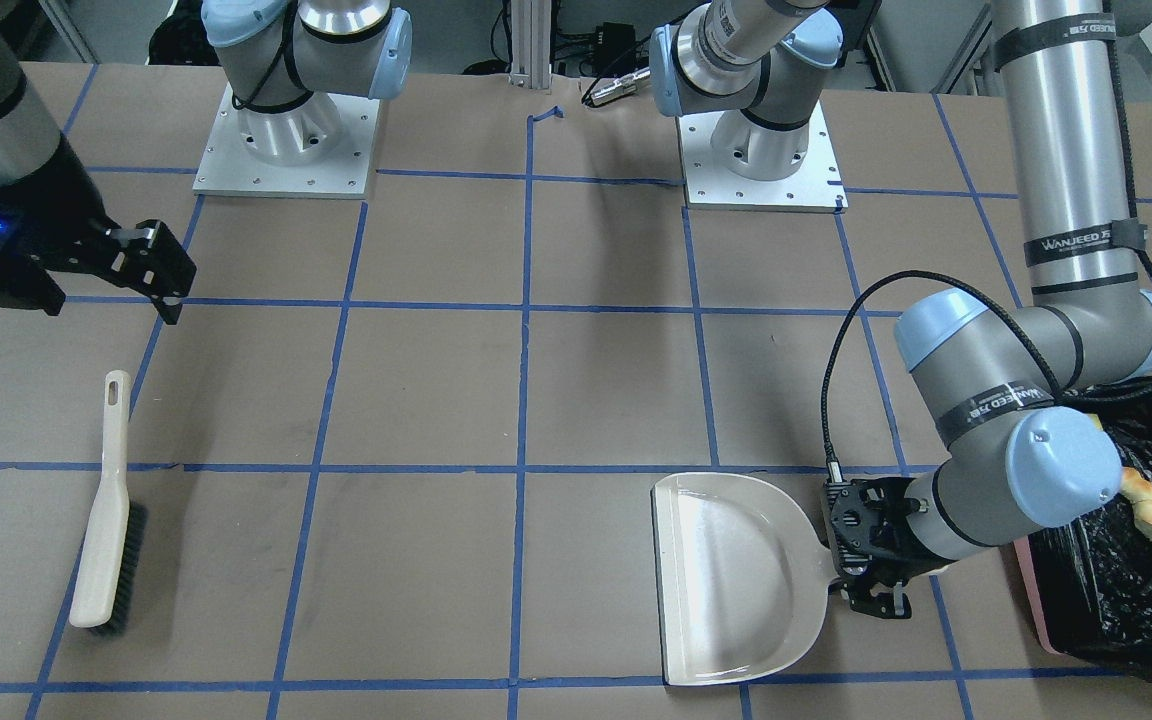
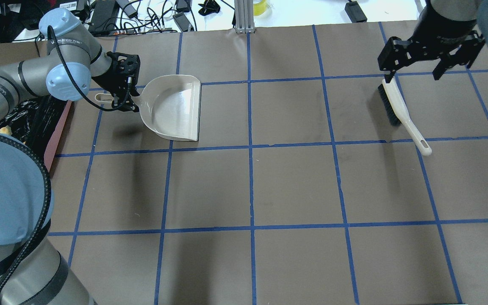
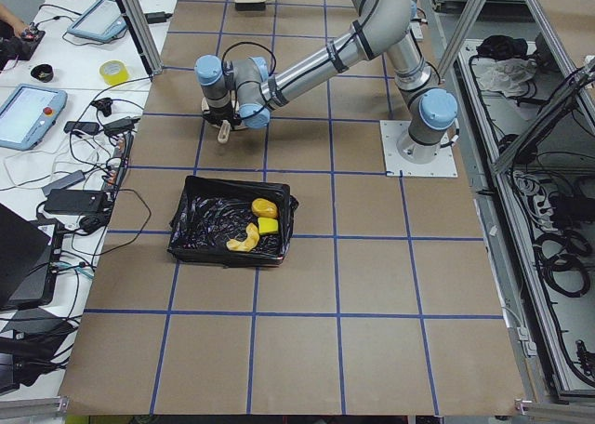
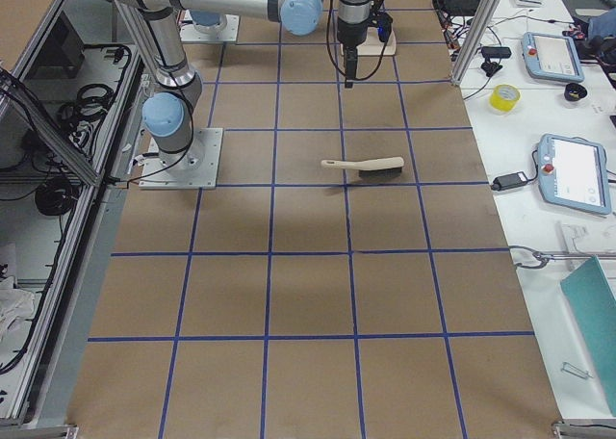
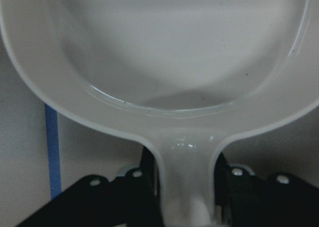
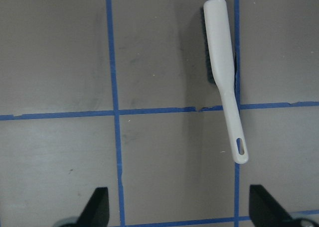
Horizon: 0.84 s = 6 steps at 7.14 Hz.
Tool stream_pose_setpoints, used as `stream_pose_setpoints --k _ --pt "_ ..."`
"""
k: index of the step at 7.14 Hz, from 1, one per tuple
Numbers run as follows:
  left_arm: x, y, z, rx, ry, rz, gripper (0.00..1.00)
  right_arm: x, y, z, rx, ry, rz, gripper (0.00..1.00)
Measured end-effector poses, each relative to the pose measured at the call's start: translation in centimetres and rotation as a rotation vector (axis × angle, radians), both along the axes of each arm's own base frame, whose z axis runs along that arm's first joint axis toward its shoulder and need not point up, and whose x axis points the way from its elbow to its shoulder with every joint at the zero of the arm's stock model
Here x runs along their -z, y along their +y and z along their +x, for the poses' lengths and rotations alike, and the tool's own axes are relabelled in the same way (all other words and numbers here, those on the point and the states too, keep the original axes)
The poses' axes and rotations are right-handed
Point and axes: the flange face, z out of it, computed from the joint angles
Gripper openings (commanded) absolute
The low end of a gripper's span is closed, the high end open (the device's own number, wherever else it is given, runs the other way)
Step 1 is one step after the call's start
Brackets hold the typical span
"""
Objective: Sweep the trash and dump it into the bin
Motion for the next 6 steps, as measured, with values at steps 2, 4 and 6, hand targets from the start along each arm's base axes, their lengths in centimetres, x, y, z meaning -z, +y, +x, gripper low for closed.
stream_pose_setpoints --k 2,4,6 --pt "-1.9 0.3 -0.1 -0.009 -0.011 -0.02 1.0 -0.3 0.3 3.3 -0.054 0.011 -0.018 1.0" --pt "-6.5 1.6 -1.9 -0.126 -0.012 -0.004 1.0 -0.9 0.9 3.8 -0.065 0.053 -0.025 1.0" --pt "-12.7 4.7 -5.0 -0.352 -0.01 0.037 1.0 -1.5 2.1 5.6 -0.09 0.003 -0.031 1.0"
